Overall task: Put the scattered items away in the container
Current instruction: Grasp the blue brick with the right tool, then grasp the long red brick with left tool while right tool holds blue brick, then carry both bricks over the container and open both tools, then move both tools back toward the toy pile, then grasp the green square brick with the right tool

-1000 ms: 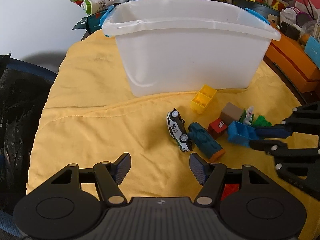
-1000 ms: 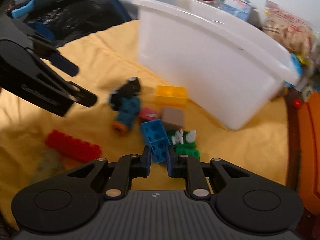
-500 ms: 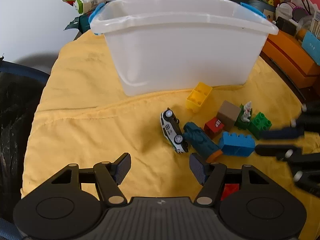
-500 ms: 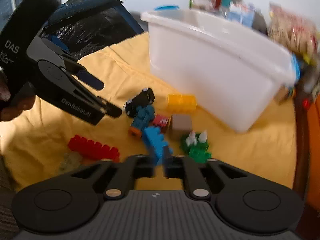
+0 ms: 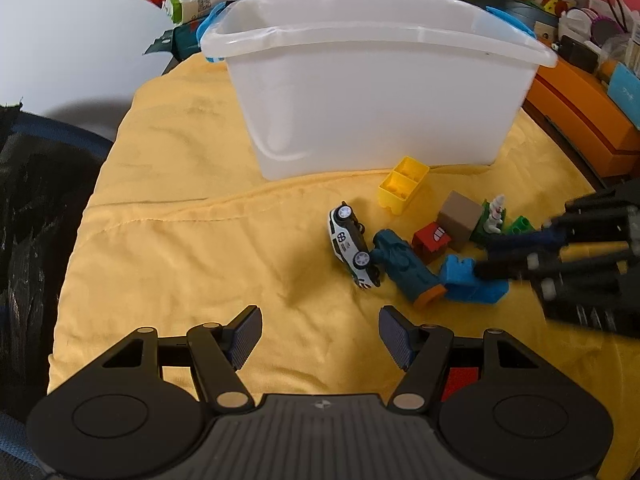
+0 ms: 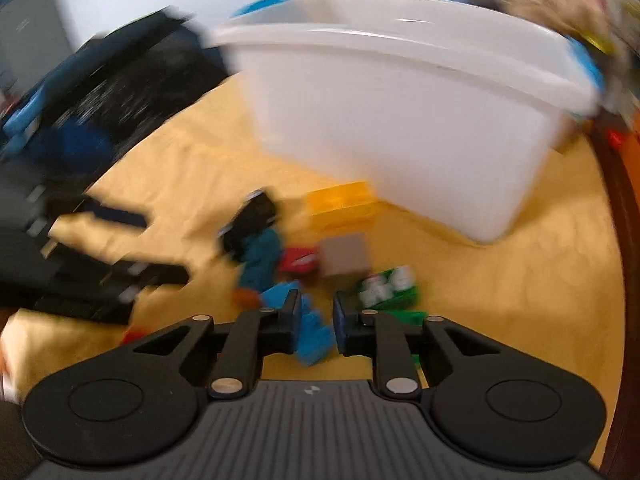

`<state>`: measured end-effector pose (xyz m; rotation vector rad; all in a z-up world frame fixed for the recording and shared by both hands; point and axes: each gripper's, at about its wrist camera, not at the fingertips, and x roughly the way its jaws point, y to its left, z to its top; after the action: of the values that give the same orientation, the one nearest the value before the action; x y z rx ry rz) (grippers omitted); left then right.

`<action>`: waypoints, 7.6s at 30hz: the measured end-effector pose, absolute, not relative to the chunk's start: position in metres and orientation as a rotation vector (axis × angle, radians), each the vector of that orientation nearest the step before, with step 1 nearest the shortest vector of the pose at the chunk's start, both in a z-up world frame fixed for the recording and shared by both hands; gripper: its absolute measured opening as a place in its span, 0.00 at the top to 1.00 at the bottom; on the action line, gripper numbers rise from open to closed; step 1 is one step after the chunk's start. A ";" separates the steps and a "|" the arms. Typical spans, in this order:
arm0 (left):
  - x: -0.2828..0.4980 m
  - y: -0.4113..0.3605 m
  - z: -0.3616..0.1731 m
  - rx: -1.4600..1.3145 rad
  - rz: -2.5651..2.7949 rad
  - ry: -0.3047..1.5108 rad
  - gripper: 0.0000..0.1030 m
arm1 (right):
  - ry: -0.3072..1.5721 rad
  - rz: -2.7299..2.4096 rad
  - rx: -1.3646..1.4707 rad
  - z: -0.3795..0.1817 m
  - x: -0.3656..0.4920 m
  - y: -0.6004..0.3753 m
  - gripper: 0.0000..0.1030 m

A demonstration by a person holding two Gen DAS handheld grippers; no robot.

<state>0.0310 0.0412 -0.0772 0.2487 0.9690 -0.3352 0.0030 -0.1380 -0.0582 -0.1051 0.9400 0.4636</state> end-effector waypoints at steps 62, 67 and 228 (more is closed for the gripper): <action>-0.017 0.044 -0.065 0.212 -0.591 1.025 0.67 | 1.028 0.580 -0.069 -0.073 0.003 -0.142 0.76; -0.006 0.052 -0.079 0.170 -0.549 1.080 0.67 | 0.915 0.514 -0.215 -0.052 -0.013 -0.138 0.76; 0.035 0.010 -0.068 0.270 -0.437 0.965 0.33 | 0.954 0.370 -0.140 -0.066 -0.028 -0.167 0.67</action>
<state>0.0349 0.0097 -0.0683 0.2698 0.9654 -0.4366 -0.0278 -0.1673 -0.0660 -0.1405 0.9541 0.3699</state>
